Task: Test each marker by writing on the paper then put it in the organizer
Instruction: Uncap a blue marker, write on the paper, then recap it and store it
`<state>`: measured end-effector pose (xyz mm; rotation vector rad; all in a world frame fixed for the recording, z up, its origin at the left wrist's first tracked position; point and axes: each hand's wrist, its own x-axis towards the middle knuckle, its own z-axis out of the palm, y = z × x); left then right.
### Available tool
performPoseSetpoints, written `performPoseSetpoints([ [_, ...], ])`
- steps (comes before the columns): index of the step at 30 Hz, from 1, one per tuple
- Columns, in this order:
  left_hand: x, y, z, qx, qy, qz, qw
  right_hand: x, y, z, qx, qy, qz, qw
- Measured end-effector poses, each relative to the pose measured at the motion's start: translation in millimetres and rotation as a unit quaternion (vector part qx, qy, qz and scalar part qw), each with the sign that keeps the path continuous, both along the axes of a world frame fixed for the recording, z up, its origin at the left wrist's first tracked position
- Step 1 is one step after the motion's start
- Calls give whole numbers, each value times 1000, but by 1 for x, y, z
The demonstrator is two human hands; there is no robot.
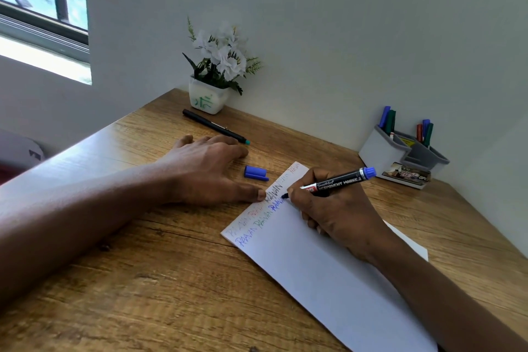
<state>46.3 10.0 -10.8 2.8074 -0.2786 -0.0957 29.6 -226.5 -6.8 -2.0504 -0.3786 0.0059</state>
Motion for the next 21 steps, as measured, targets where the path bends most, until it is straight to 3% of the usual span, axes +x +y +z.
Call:
performPoseSetpoints([
  [13,0,0,0,-8,-3,-4,1000,-1,3,-3,25,2,-30,999],
  [15,-1,1,0,-11,-9,-8,1000,2,1,-4,71,14,-52,996],
  [17,-1,1,1,-16,-17,-15,1000,5,-3,-3,178,49,-67,981],
  [21,-5,4,-2,-62,-82,-13,995,7,-13,0,294,110,15,949],
])
